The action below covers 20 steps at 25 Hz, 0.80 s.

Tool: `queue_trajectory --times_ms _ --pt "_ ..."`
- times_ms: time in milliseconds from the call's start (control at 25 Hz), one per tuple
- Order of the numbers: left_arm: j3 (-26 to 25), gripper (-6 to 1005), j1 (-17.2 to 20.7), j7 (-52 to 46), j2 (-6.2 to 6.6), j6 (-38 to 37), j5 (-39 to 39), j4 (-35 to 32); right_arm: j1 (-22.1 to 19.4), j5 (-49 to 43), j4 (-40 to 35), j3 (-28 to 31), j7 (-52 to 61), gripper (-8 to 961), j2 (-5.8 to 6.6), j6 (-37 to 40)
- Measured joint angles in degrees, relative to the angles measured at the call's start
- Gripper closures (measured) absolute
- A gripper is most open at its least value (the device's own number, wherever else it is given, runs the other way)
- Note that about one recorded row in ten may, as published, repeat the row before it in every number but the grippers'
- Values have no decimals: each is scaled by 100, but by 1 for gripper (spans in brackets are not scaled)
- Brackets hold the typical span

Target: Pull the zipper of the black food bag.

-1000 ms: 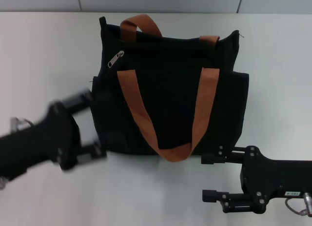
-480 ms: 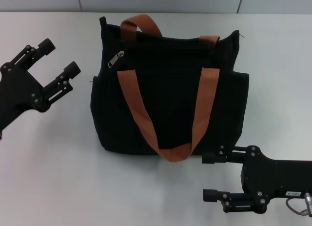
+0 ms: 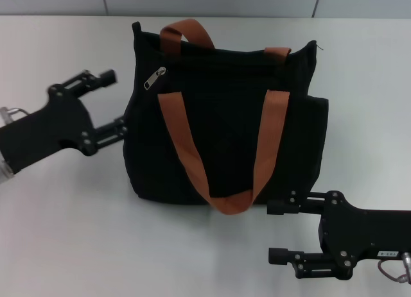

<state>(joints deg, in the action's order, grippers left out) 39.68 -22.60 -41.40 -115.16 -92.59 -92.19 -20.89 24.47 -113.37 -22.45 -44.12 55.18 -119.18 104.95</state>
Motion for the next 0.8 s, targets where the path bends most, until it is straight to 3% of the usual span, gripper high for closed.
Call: queue_trajectory --times_ms 320,440,800 --pt "-283 256 -255 301 -130 593 -244 -69 22 0 -9 0 20 231 0 8" --pt "-504 269 -296 581 -181 664 -241 -74 37 0 -21 0 47 231 0 21" --pt "-523 306 -356 893 -247 660 -271 -138 58 0 -26 0 85 231 0 26"
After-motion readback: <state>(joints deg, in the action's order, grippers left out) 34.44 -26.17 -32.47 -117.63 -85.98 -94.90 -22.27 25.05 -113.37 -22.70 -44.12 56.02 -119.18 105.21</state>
